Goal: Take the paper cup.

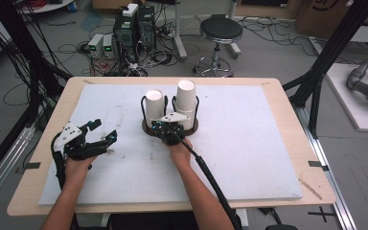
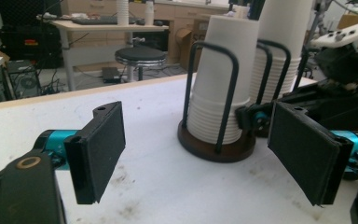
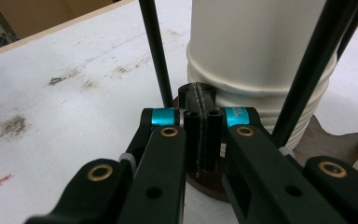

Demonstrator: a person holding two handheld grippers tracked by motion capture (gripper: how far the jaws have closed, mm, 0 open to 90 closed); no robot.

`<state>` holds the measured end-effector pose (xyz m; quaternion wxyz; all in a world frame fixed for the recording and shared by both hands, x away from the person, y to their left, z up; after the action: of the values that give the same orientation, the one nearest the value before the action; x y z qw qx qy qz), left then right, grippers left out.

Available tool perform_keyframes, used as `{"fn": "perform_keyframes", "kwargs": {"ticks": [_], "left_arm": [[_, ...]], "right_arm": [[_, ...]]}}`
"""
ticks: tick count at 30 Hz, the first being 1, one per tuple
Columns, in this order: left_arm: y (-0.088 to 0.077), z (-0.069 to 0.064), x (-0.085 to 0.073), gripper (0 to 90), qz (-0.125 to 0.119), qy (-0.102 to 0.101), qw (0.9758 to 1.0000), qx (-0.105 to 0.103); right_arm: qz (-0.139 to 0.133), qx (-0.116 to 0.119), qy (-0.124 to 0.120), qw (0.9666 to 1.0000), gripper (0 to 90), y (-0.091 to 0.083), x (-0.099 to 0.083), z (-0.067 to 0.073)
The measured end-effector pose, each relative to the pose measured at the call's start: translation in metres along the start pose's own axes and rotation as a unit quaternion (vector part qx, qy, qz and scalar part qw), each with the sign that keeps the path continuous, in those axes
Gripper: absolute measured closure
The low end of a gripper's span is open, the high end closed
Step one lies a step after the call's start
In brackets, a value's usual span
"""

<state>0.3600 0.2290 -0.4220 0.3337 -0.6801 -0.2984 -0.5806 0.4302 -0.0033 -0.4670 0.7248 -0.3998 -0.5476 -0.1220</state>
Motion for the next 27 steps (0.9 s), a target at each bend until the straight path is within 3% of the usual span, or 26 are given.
{"fn": "perform_keyframes", "kwargs": {"ticks": [4, 8, 12, 15, 17, 22, 23, 24, 27], "left_arm": [[0.003, -0.002, 0.007, 19.0, -0.006, 0.0, 1.0, -0.008], [0.009, 0.001, 0.027, 19.0, -0.02, -0.005, 0.9996, -0.022], [0.024, 0.0, 0.054, 18.7, -0.017, 0.005, 0.9988, -0.046], [0.038, -0.004, 0.072, 18.3, -0.013, 0.02, 0.9983, -0.054], [0.049, -0.007, 0.08, 18.3, -0.01, 0.019, 0.9976, -0.065], [0.082, -0.012, 0.089, 18.3, 0.022, 0.017, 0.9951, -0.095], [0.082, -0.012, 0.089, 18.3, 0.022, 0.017, 0.9951, -0.095], [0.095, -0.014, 0.09, 18.3, 0.034, 0.018, 0.9937, -0.105], [0.106, -0.016, 0.091, 18.3, 0.044, 0.021, 0.9927, -0.11]], "right_arm": [[0.0, 0.0, 0.0, 1.0, 90.0, 0.0, 0.0, 0.0], [-0.001, 0.001, 0.002, 1.0, 90.0, 0.0, 0.0, 0.0], [0.0, 0.002, 0.005, 1.0, 90.0, 0.0, 0.0, 0.0], [0.0, 0.003, 0.004, 1.0, 90.0, 0.0, 0.0, 0.0], [0.001, 0.004, 0.005, 1.0, 90.0, 0.0, 0.0, 0.0], [0.0, 0.003, 0.005, 1.0, 90.0, 0.0, 0.0, -0.001], [0.0, 0.003, 0.005, 1.0, 90.0, 0.0, 0.0, 0.0], [0.0, 0.003, 0.006, 1.0, 90.0, 0.0, 0.0, 0.0], [0.0, 0.004, 0.006, 1.0, 90.0, 0.0, 0.0, -0.001]]}}
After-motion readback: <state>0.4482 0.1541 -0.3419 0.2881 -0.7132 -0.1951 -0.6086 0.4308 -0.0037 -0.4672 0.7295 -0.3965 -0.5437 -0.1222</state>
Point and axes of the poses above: each handheld gripper's, and its own axes: y roughly forward along the jaws, x roughly out of its top, z roughly to its left, the point moved 5 cm from there along y, roughly forward along the jaws, and after that the axes turned 1 degree about -y, right-handed, at the moved point
